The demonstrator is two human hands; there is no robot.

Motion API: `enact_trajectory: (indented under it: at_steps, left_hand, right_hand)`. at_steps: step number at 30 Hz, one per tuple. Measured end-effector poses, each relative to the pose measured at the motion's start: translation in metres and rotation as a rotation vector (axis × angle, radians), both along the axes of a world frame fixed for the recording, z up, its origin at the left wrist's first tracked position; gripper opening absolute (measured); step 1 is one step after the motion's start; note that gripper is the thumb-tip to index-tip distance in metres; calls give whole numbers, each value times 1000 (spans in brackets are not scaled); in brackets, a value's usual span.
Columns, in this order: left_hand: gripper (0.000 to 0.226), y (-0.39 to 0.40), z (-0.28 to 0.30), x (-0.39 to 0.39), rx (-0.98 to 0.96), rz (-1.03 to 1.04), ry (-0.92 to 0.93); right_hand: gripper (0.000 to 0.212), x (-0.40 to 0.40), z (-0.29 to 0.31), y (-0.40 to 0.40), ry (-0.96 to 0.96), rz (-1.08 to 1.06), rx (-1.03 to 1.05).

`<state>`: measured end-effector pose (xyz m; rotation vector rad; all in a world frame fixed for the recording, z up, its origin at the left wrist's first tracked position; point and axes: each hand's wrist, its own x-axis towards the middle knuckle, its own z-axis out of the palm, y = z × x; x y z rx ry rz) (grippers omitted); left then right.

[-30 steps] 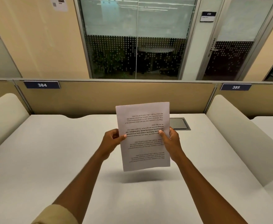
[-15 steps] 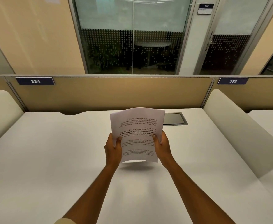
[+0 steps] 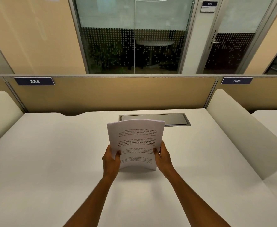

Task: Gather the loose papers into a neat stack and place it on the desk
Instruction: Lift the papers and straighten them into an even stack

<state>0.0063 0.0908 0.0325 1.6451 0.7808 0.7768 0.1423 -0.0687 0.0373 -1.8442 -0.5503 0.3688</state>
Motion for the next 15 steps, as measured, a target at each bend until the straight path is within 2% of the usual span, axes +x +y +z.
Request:
enact_trajectory:
  at_steps: [5,15]
  left_hand:
    - [29,6,2,4,-3,7,-18]
    - [28,9,-13,-5,-20,-34,29]
  right_hand:
    - [22,3,4,6,-35,-15,11]
    - [28,0,-9,2,20,-3,-3]
